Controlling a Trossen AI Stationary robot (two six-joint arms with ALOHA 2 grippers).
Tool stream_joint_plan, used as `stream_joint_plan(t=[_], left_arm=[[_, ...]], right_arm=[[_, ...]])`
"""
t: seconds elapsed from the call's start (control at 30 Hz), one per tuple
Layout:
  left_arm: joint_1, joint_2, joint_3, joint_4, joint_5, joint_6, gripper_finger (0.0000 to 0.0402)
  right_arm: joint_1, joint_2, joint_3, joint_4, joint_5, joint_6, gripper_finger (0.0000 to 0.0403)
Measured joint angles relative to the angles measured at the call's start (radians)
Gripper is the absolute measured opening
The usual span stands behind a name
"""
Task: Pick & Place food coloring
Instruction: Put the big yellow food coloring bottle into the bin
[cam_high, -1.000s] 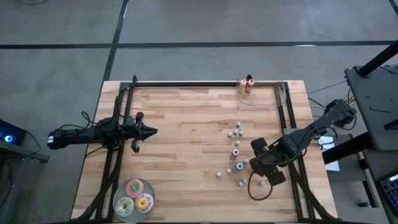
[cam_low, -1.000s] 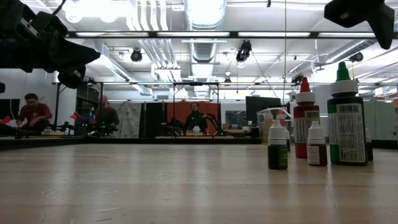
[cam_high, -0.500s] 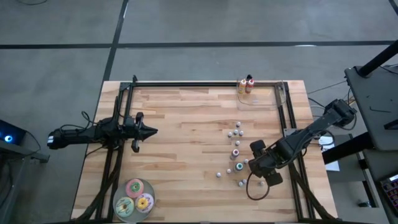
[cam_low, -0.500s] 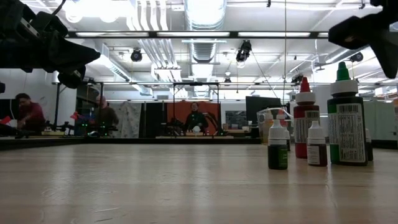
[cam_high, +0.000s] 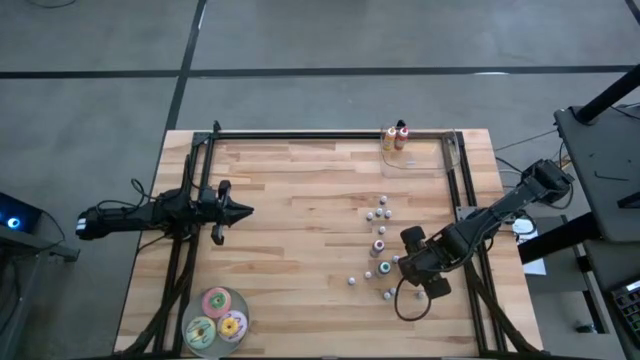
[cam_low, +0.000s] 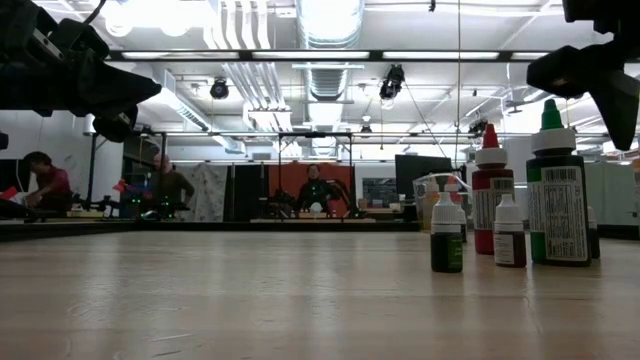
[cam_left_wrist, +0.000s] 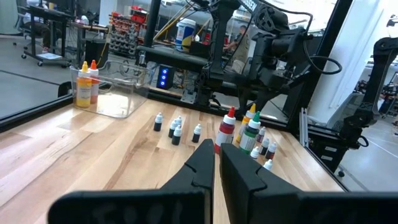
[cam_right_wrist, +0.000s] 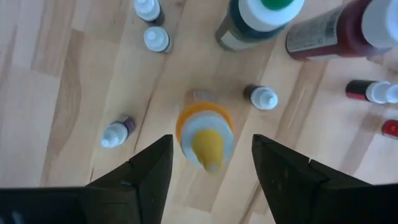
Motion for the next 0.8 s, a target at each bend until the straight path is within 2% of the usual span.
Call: stream_joint_plan(t=[0.33,0.67,0.8], left_arm=[[0.000,0.000,0.000,0.000,0.000,0.000,0.0000],[0.000,0.000,0.000,0.000,0.000,0.000,0.0000],[0.000,0.000,0.000,0.000,0.000,0.000,0.0000]], right_arm=[[0.000,0.000,-0.012,0.020,0.000,0.003,0.0203],[0.000,0.000,-0.019,0.038,-0.005,0.003,0.0110],[0.000,0.000,-0.019,0.038,-0.005,0.003,0.0104]])
